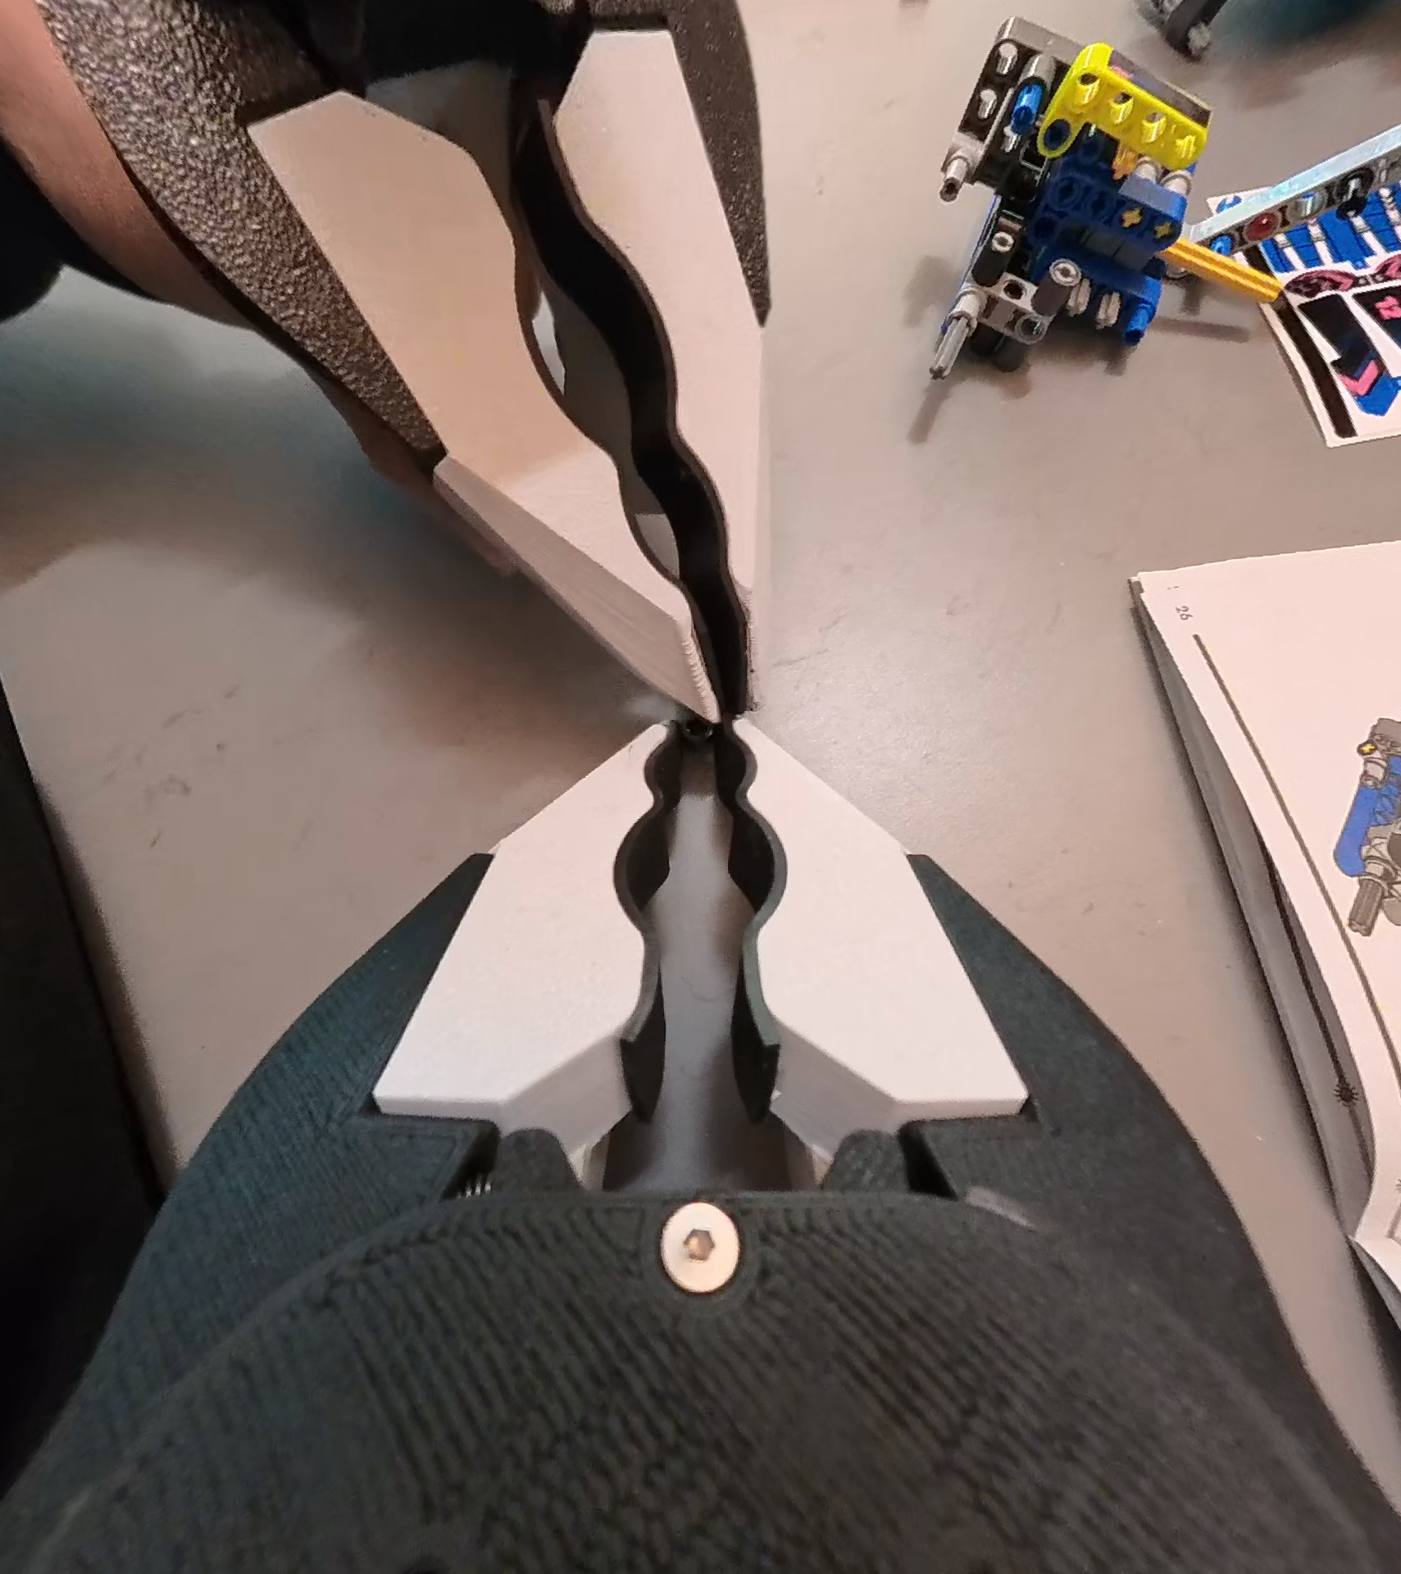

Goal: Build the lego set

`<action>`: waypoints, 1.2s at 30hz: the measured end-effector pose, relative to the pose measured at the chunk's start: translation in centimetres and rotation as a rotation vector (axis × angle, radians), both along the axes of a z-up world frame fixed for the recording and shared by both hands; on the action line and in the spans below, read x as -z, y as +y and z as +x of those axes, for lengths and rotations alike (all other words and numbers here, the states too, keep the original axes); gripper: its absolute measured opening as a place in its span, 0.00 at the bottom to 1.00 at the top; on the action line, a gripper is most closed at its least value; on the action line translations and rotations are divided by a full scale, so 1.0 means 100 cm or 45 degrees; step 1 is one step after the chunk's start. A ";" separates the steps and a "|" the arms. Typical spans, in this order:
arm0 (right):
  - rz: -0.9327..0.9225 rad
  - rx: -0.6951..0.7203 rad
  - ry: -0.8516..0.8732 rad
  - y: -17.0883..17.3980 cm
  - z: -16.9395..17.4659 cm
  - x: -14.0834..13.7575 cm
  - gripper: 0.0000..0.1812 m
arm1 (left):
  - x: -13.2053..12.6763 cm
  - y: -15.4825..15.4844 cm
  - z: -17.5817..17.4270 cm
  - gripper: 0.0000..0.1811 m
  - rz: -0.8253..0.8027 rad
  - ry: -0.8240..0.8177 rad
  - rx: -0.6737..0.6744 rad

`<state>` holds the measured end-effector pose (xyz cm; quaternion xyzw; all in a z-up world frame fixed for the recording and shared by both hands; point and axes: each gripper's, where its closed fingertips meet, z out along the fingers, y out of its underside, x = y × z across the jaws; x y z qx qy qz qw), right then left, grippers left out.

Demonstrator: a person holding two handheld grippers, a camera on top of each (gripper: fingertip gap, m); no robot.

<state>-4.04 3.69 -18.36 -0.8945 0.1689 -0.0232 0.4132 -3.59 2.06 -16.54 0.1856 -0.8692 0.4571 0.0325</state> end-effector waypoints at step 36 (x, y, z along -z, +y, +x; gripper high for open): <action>0.008 -0.002 0.019 0.000 -0.001 0.000 0.04 | -0.008 0.002 -0.005 0.12 -0.067 -0.186 0.155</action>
